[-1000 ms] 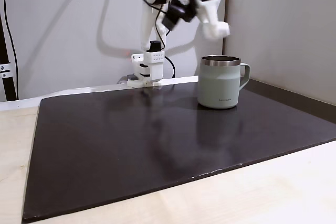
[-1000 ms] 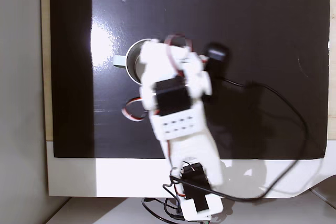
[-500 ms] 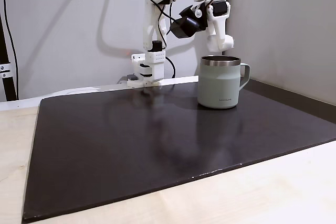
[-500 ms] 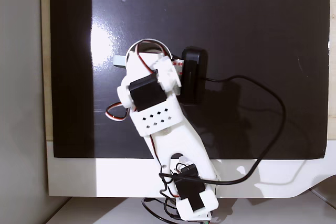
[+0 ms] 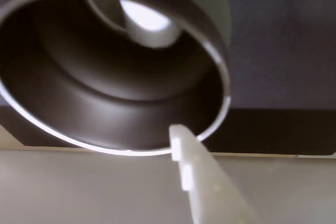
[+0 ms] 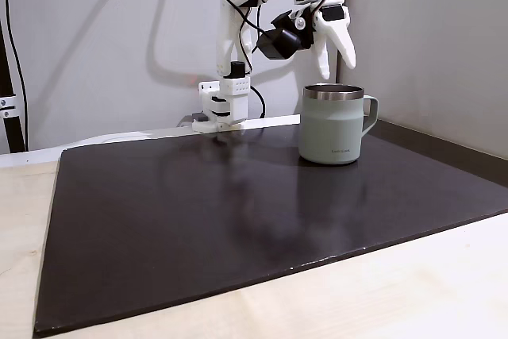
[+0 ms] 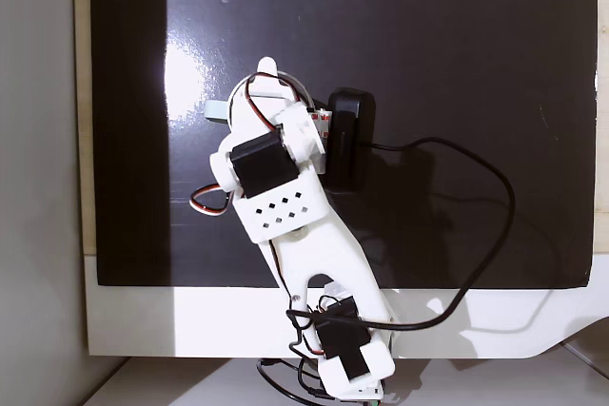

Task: Grasp a gauze and put it in the cup.

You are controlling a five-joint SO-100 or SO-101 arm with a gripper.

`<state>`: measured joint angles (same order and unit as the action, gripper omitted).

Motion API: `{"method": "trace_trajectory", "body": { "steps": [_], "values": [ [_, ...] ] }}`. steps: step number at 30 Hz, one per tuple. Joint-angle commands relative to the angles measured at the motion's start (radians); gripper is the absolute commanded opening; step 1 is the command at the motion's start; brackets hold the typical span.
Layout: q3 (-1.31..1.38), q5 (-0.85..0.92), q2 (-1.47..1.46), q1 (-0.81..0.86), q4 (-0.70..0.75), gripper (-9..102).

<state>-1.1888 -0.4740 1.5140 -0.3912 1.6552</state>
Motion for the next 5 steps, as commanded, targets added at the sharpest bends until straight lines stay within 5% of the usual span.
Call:
{"method": "trace_trajectory", "body": {
  "steps": [1, 5],
  "values": [
    [0.008, -0.002, 0.015, 0.009, 0.008, 42],
    [0.008, -0.002, 0.017, 0.011, 0.009, 42]
  ]
}}
